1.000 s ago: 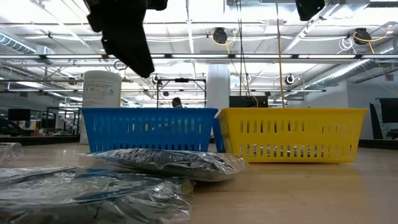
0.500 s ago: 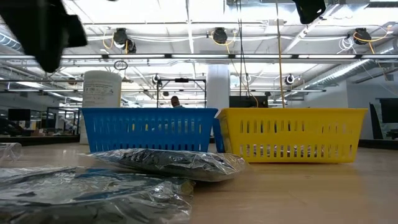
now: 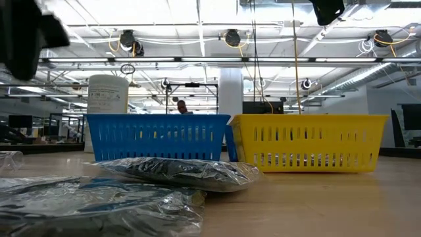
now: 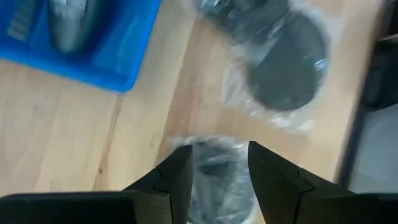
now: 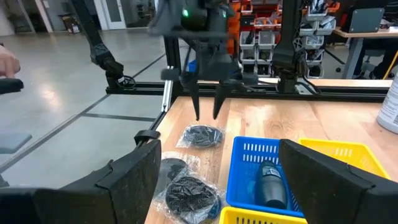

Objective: Pick & Place Travel size toiletries
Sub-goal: Put the black hairbrush into the right yellow bin

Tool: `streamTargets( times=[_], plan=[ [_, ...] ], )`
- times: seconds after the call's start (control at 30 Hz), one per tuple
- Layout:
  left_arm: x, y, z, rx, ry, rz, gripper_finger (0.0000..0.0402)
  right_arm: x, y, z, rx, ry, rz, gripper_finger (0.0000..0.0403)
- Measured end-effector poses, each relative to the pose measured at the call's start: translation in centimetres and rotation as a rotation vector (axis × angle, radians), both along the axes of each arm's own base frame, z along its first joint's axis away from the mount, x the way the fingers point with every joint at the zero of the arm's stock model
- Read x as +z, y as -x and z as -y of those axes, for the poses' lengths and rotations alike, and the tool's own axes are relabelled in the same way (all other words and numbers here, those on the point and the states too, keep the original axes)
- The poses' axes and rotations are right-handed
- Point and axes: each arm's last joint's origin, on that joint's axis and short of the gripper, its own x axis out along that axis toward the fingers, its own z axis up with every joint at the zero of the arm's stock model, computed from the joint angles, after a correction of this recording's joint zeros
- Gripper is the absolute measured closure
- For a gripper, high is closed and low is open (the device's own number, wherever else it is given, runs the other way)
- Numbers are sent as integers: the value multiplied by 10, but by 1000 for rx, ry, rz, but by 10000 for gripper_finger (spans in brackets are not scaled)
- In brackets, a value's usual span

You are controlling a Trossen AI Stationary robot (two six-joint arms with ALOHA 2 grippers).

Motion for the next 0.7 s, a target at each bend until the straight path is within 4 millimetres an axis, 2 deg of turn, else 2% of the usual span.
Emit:
streamTargets(
  times=[0.27,0.47,0.7],
  plan=[
    [-38,8,-9,1,72,-34,252,-1,-1,0,0,3,-4,85],
    [-55,13,-20,12,49,-73,252,-1,-1,0,0,3,-5,85],
    [-69,14,-21,-13,144,-29,252,-1,-1,0,0,3,-5,85]
  ],
)
